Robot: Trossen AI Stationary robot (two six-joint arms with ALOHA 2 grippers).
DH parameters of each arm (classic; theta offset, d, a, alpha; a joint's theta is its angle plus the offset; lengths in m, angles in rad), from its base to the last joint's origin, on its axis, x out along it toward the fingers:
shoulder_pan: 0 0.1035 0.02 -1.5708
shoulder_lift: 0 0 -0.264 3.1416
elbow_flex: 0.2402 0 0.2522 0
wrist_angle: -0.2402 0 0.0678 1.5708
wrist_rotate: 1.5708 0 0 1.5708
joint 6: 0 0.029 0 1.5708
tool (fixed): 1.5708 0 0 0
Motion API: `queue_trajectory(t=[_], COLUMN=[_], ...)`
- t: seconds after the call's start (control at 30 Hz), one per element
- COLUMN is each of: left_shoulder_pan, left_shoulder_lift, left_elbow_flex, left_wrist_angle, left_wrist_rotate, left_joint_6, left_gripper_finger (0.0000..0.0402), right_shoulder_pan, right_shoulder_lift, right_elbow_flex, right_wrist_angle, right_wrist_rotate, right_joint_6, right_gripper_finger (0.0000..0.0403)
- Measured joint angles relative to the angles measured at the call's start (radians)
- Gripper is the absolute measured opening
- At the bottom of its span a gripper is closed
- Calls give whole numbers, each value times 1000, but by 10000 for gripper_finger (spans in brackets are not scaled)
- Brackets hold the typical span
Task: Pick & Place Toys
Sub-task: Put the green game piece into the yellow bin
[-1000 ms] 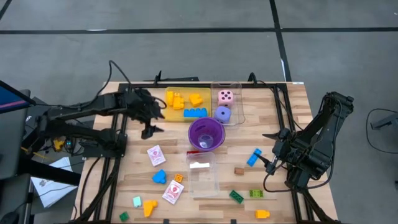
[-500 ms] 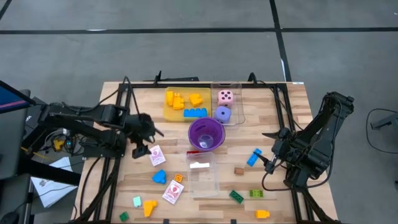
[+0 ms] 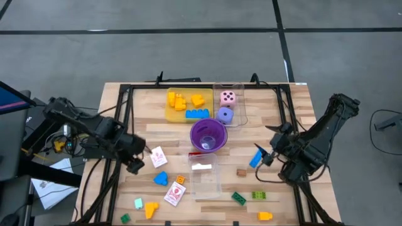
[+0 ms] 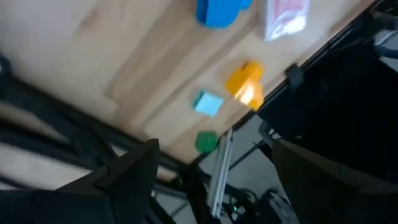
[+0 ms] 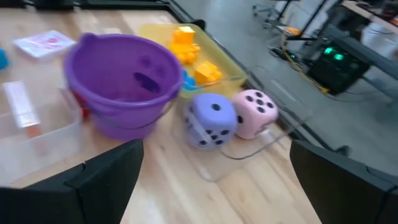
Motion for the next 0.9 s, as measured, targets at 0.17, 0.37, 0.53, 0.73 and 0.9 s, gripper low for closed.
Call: queue_trajectory(t=[0.17,0.37,0.53,0.73,0.9], left_shoulder_pan=[-111,-199,-243,-304,-346], left_shoulder_lift=[72,217,366,506,564], left_elbow_flex=[0,0,0,-1,-1], left_wrist_angle=[56,232,282,357,584], left_wrist_rotate=[-1,77,205,289,264], left_joint_6=[-181,-264,-290,-290,-343], left_gripper_finger=[307,307,307,307,307], right_shoulder_pan=[-46,-71,-71,-70,-70], right_shoulder_lift=[0,0,0,0,0], right_elbow_flex=[0,0,0,0,0], right_wrist_angle=[-30,-26,-18,7,16], right_wrist_rotate=[-2,-2,-2,-3,-3], right_joint_6=[-1,-17,-16,-16,-16], right_gripper_finger=[398,398,398,398,398])
